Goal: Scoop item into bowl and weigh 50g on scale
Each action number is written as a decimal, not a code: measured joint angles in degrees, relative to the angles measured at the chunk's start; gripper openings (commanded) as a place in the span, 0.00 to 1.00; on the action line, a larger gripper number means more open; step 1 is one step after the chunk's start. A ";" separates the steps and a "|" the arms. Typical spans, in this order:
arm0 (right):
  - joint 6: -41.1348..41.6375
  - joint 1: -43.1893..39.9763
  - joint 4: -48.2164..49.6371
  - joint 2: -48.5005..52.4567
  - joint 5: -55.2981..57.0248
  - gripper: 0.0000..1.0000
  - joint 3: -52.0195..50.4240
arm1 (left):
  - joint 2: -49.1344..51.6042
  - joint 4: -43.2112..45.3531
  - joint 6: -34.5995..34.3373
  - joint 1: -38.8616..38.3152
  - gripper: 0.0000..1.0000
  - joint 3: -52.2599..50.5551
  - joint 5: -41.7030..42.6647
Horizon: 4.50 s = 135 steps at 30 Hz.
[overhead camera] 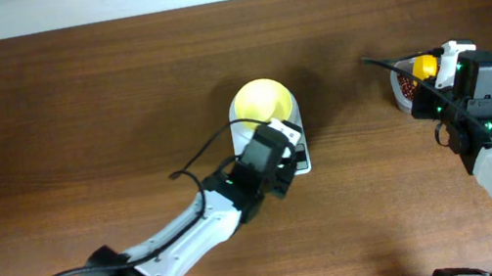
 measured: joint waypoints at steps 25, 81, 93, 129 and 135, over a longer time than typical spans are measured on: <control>0.02 0.00 0.00 0.00 -0.17 0.04 0.09 | 3.41 4.13 -6.62 -0.57 0.00 0.00 -6.12; 0.00 0.00 0.00 0.00 -0.17 0.04 0.09 | 9.77 6.93 -0.35 -0.63 0.00 0.87 -2.71; -0.02 0.00 -0.04 0.00 -0.17 0.04 0.09 | 9.81 6.75 -1.07 -0.46 0.00 0.87 -3.43; 13.11 0.00 13.31 0.07 -0.20 0.04 0.20 | -26.38 5.29 -1.88 17.88 0.04 3.63 -14.67; 16.57 0.00 13.27 0.07 -0.37 0.04 0.20 | -24.30 16.68 -1.88 35.67 0.08 3.65 -18.10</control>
